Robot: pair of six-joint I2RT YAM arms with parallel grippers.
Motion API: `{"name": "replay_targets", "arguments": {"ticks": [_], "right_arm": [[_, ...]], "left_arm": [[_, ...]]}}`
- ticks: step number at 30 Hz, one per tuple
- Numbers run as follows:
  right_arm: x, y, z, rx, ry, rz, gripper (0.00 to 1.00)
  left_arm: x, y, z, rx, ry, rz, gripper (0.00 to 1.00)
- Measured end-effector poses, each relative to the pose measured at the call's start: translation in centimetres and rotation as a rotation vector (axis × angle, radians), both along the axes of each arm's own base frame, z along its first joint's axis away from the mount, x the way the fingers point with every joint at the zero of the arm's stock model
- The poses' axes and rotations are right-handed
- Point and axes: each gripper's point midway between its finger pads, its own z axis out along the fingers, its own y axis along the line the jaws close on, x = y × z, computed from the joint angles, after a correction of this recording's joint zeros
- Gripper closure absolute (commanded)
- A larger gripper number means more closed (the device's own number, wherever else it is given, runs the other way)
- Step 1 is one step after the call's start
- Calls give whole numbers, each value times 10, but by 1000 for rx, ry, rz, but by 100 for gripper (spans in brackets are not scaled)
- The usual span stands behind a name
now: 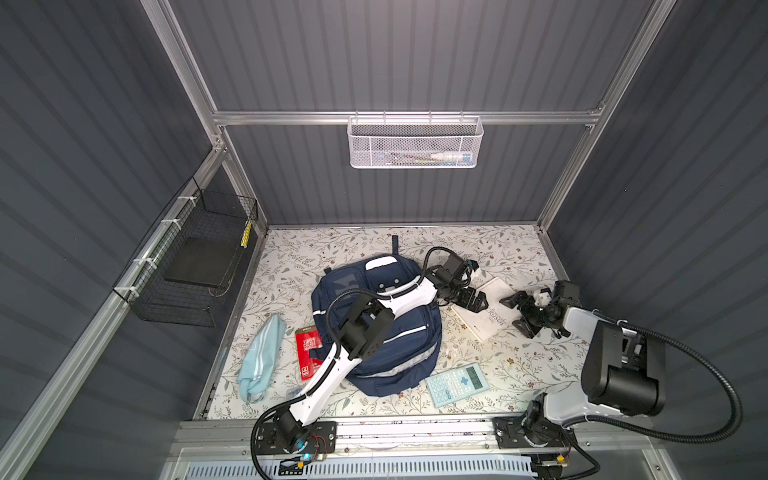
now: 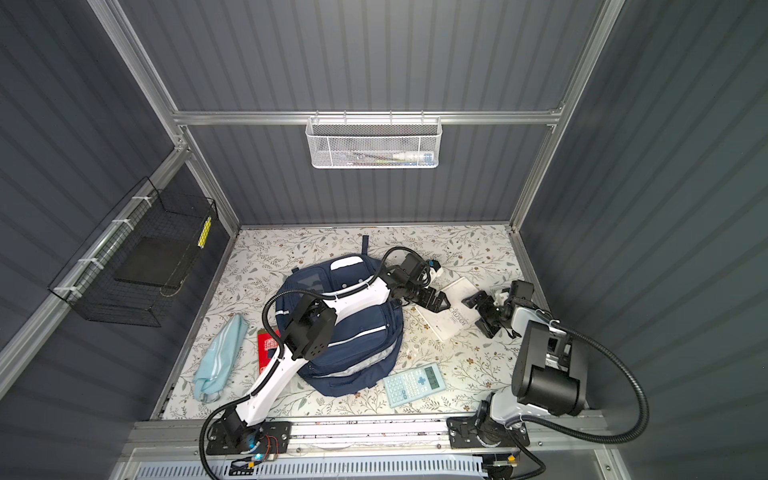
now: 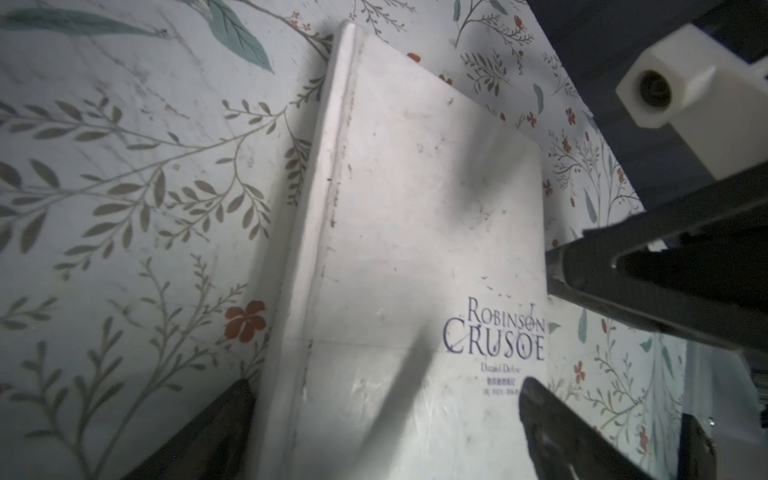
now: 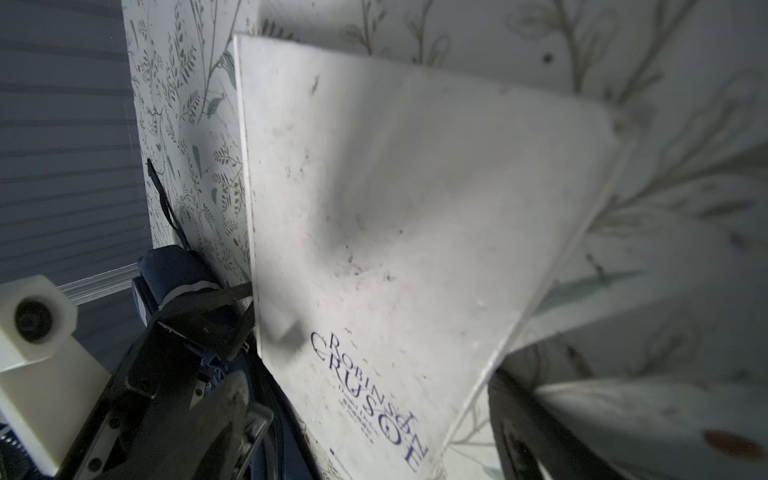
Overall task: Pack the student bag
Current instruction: 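Grasp the white book edge with the left gripper while the right gripper lifts it, then lift the white book upright, holding its spine and edge with both grippers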
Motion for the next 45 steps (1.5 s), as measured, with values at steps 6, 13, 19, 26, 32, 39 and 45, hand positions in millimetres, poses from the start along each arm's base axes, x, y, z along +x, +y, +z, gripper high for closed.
{"name": "replay_targets", "arguments": {"ticks": [6,13,19,26,32,39,45], "right_arm": [[14,-10,0,-33,-25,3,11],[18,-17,-1,-76,-45,-2,12],[19,-11,-1,-80,-52,19,13],[16,-6,1,-73,-60,29,9],[-2,6,14,-62,-105,42,7],[-4,33,85,12,-396,132,9],[-7,52,128,85,-570,220,31]], "left_arm": [[-14,7,2,-127,157,61,26],[-21,-5,13,-278,313,99,21],[-27,-17,29,-363,365,91,53],[-33,-18,28,-349,398,96,99],[-38,-6,44,-345,385,119,100],[-46,12,122,-450,330,121,100],[-52,22,156,-538,311,114,100]]}}
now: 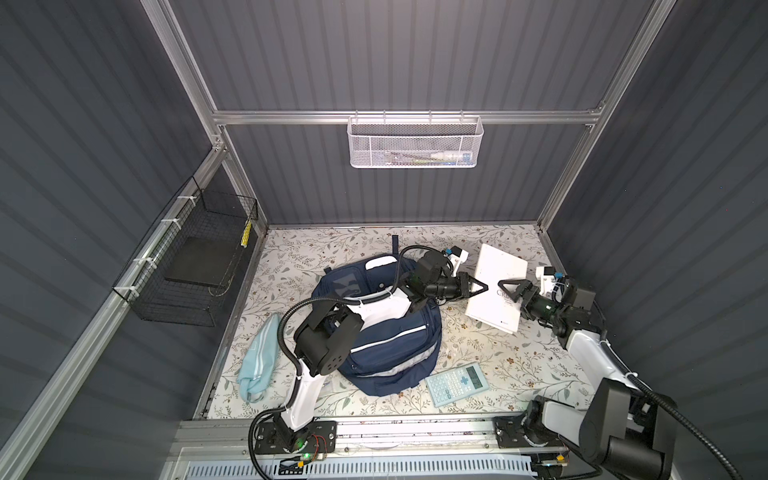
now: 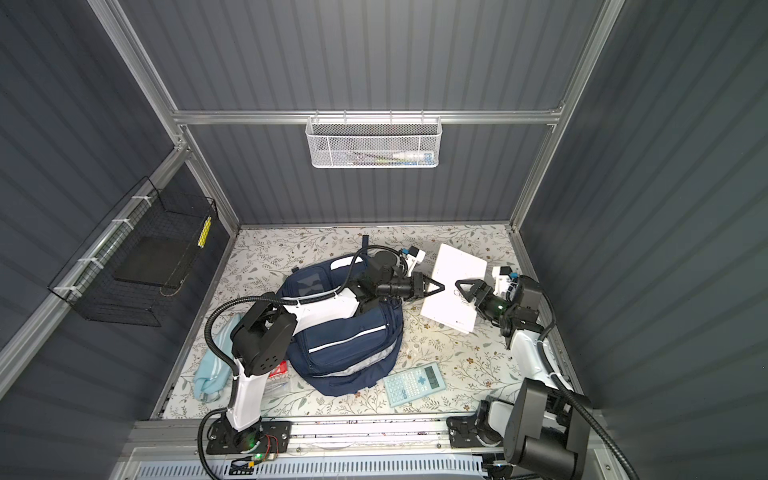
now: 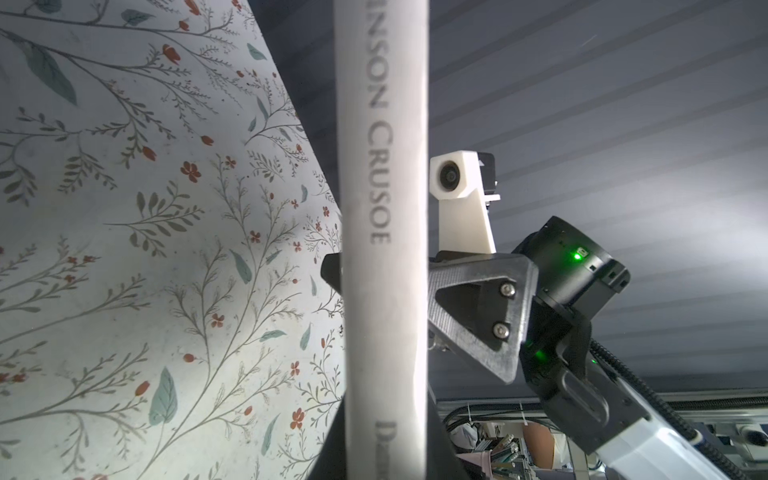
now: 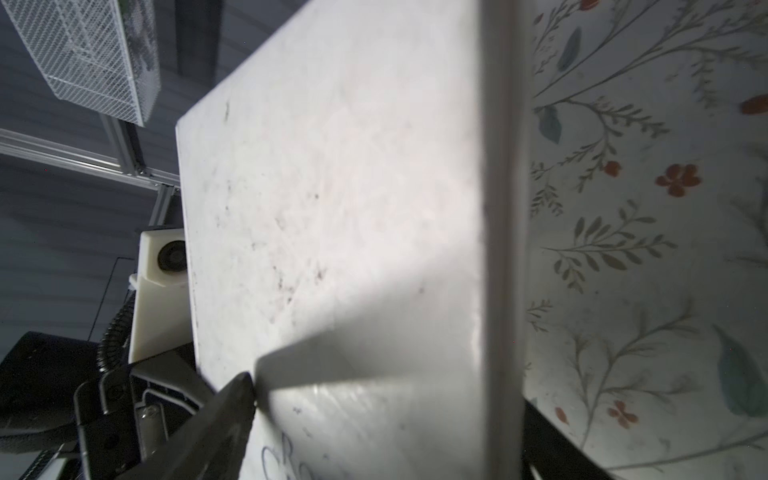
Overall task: Pack the student bag
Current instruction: 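Lift the white book upright, holding its spine and edge with both grippers, then release the book with the left gripper and reach to the backpack while right holds, then grasp the backpack opening with the left gripper and pull it open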
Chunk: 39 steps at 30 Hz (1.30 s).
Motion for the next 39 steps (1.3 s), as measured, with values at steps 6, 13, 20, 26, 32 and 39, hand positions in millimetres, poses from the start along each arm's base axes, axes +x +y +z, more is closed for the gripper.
{"name": "replay_targets", "arguments": {"ticks": [6,13,20,26,32,39], "right_arm": [[-7,4,8,47,-17,11,90],[-21,26,18,79,-29,86,100],[-27,24,23,58,-48,41,100],[-32,23,26,50,-45,19,100],[-39,25,19,49,-4,21,100],[-42,28,14,41,18,31,100]], "left_arm": [[5,12,-12,2,59,4,75],[-6,28,-35,135,27,33,5],[0,88,9,259,-156,159,0],[17,174,22,517,-347,288,6],[-19,233,-55,939,-418,146,5],[-76,256,-106,1190,-506,-76,0]]}}
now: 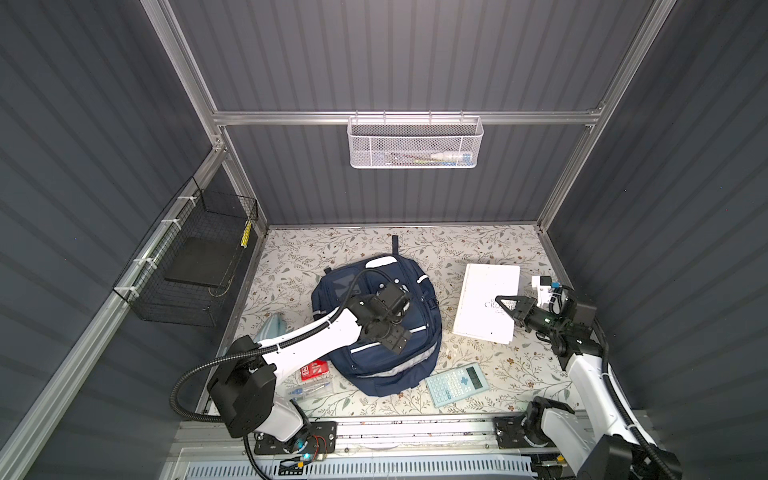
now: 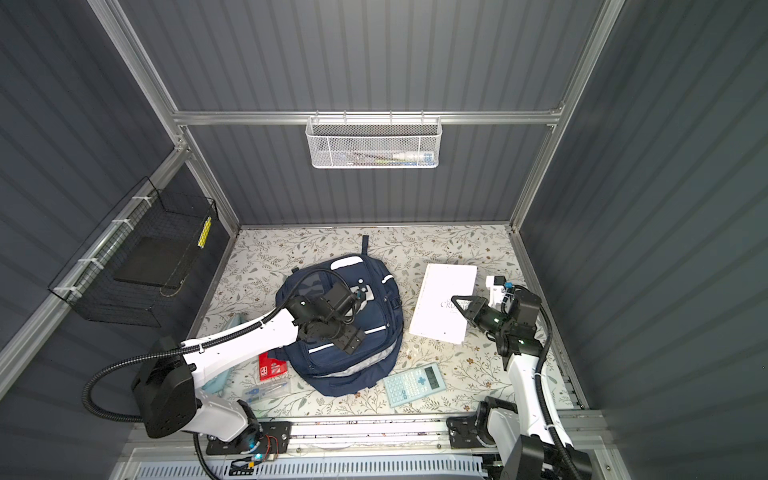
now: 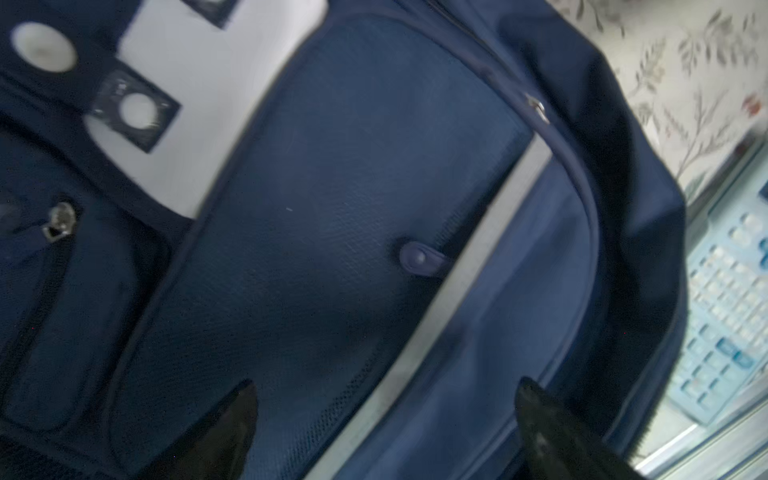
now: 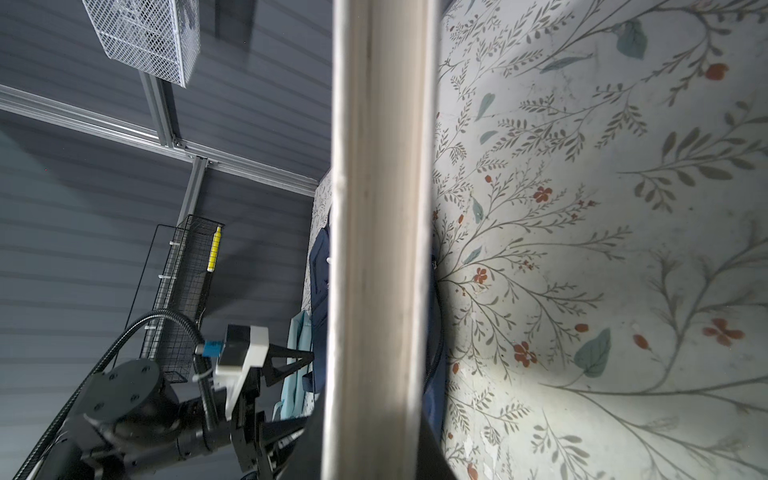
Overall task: Pack the student bag
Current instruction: 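Grasp the backpack opening with the left gripper and pull it open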
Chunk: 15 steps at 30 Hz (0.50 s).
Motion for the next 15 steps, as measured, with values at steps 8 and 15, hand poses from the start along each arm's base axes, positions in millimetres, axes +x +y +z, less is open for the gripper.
{"name": "replay_targets", "arguments": {"ticks": [8,15], "right_arm": [[-2,2,-5,-23,2,11,100],[-5,2,-18,-35,32,3,100]], "left_arm": [[-12,-16,-21,37,-12,-85,1],[-4,-20,-52,99,-7,-80,55]]}}
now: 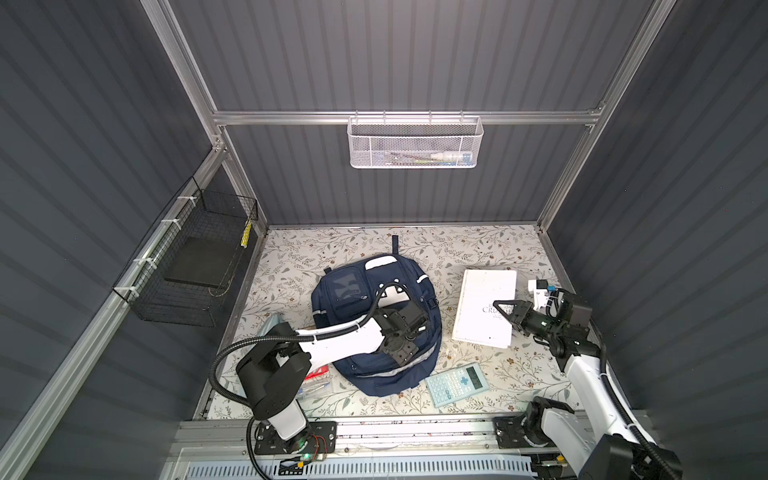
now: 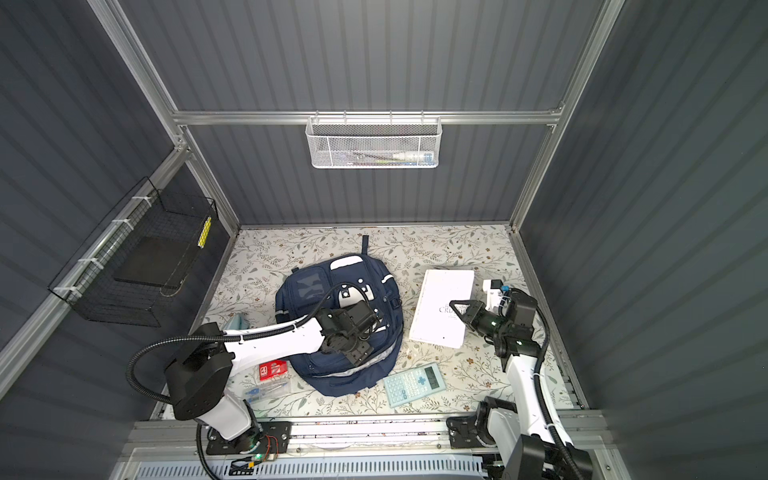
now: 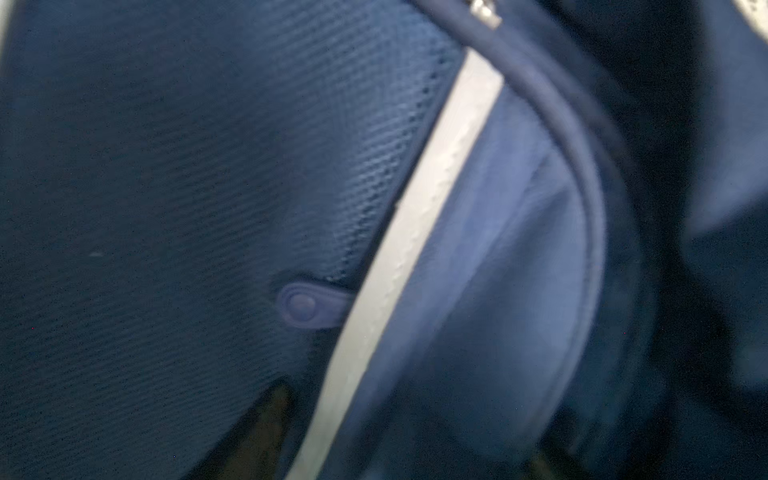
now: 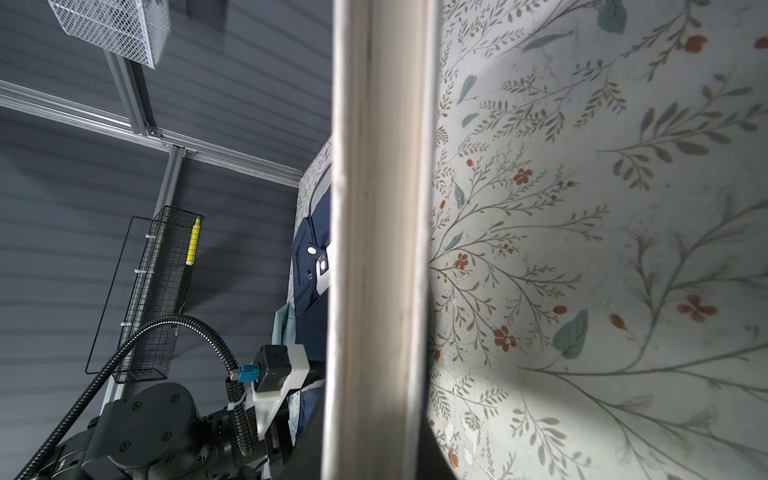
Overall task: Pack the student bag
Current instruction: 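Grasp the backpack opening with the left gripper and pull it open, then insert the white book into the backpack with the right gripper while left holds opening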
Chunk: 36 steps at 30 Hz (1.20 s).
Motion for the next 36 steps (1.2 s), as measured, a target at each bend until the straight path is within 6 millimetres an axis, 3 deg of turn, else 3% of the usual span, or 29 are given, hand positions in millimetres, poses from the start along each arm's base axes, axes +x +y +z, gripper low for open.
{"name": "replay_targets", "arguments": {"ticks": [2,3,6,9,15,17,19,22,27,31,36], "right_arm": [[-1,1,-2,0,4,4,100],[-1,2,-2,1,6,6,100],[-4,7,-5,3,15,16,100],[-7,12,-5,5,18,22,100],[-15,28,-1,27,15,28,100],[-17,40,-2,33,23,46,100],[-19,54,-5,42,37,74,100],[-15,74,-13,58,72,108,100],[8,107,-40,55,156,138,100],[39,141,-53,48,169,146,100],[83,185,-51,84,100,151,100]], "left_arm": [[-2,-6,0,-10,6,-14,92],[-3,-8,0,-14,10,-18,100],[8,-17,9,-41,5,-12,100],[32,-25,34,-125,7,51,100],[103,-39,133,-358,-102,207,100],[114,-44,162,-418,-134,226,100],[114,-49,177,-456,-130,220,100],[111,-56,186,-503,-88,209,100],[115,-64,182,-561,5,217,100],[120,-65,185,-589,24,239,100],[124,-69,194,-624,37,260,100]]}}
